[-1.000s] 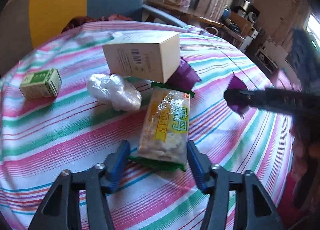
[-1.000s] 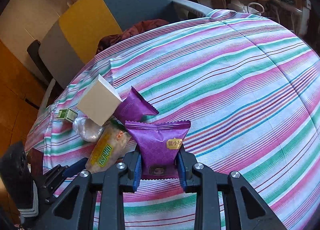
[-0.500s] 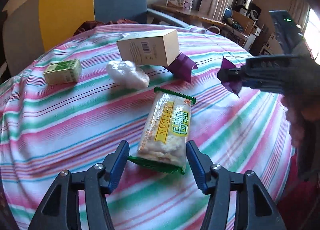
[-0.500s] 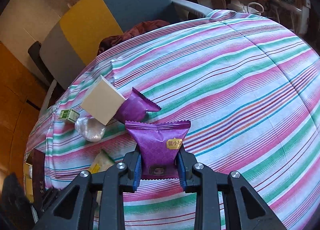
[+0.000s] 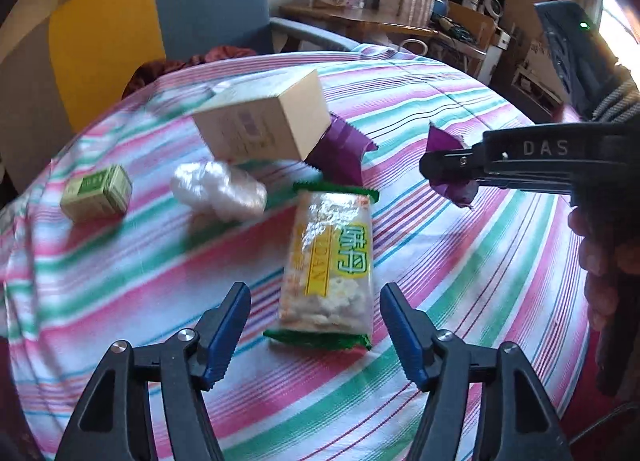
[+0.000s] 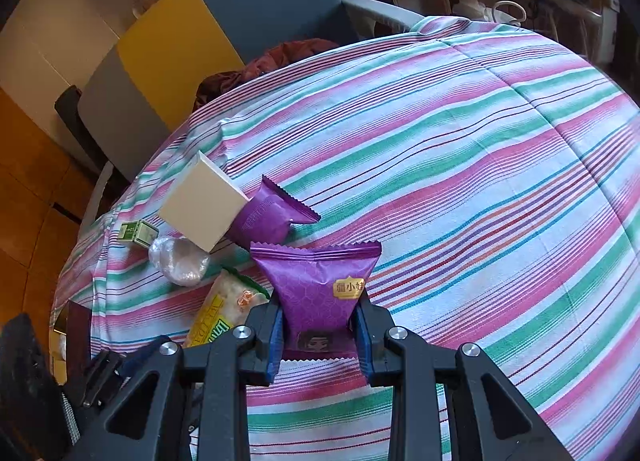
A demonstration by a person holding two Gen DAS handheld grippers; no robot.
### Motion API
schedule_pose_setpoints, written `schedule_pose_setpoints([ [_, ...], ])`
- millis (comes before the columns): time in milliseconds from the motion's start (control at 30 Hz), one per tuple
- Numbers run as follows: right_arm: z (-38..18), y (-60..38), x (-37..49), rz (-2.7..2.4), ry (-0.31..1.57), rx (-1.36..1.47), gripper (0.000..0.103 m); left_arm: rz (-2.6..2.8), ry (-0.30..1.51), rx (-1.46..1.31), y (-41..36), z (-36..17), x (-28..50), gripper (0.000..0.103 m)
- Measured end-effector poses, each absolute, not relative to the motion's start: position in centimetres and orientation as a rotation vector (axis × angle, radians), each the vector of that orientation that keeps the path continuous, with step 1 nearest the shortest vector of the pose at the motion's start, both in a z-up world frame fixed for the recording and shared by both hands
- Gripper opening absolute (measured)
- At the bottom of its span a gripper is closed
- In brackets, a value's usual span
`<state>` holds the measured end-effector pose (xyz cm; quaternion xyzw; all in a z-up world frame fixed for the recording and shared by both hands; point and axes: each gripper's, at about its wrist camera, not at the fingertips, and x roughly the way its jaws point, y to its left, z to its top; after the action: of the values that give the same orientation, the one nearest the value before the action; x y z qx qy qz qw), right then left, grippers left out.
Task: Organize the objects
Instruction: 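Grasp the WEIDAN cracker packet with the left tool while the right tool holds the purple packet, then carry the WEIDAN packet and the purple packet toward the gold tray with both tools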
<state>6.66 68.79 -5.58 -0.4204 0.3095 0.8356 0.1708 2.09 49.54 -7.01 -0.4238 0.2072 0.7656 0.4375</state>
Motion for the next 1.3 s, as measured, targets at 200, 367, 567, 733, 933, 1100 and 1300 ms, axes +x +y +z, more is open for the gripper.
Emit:
schedule_pose_setpoints([
  [200, -5.4, 69.1, 6.8, 2.37, 0.895, -1.181, 0.03, 1.86, 0.566, -1.076, 51.8, -7.3, 1.3, 0.08],
  [367, -5.5, 69.1, 6.8, 2.363, 0.896, -1.182, 0.03, 1.889, 0.53, -1.109, 52.7, -8.9, 0.5, 0.057],
  [567, -5.5, 69.0, 6.8, 2.37, 0.89, -1.182, 0.03, 1.925, 0.491, -0.999, 50.6, -9.1, 1.1, 0.048],
  [733, -5.5, 68.7, 6.5, 2.381, 0.875, -1.192, 0.03, 1.974, 0.472, -0.978, 48.6, -9.1, 2.1, 0.048],
  [933, -5.9, 68.4, 6.2, 2.38, 0.846, -1.221, 0.03, 2.048, 0.397, -0.99, 45.0, -8.9, 2.4, 0.048],
  [1100, -5.8, 67.3, 5.4, 2.411, 0.761, -1.256, 0.03, 2.096, 0.279, -1.017, 41.0, -8.9, 2.1, 0.047],
  [1300, -5.8, 66.3, 4.7, 2.426, 0.628, -1.282, 0.03, 2.151, 0.183, -1.049, 37.6, -8.5, 1.8, 0.047],
])
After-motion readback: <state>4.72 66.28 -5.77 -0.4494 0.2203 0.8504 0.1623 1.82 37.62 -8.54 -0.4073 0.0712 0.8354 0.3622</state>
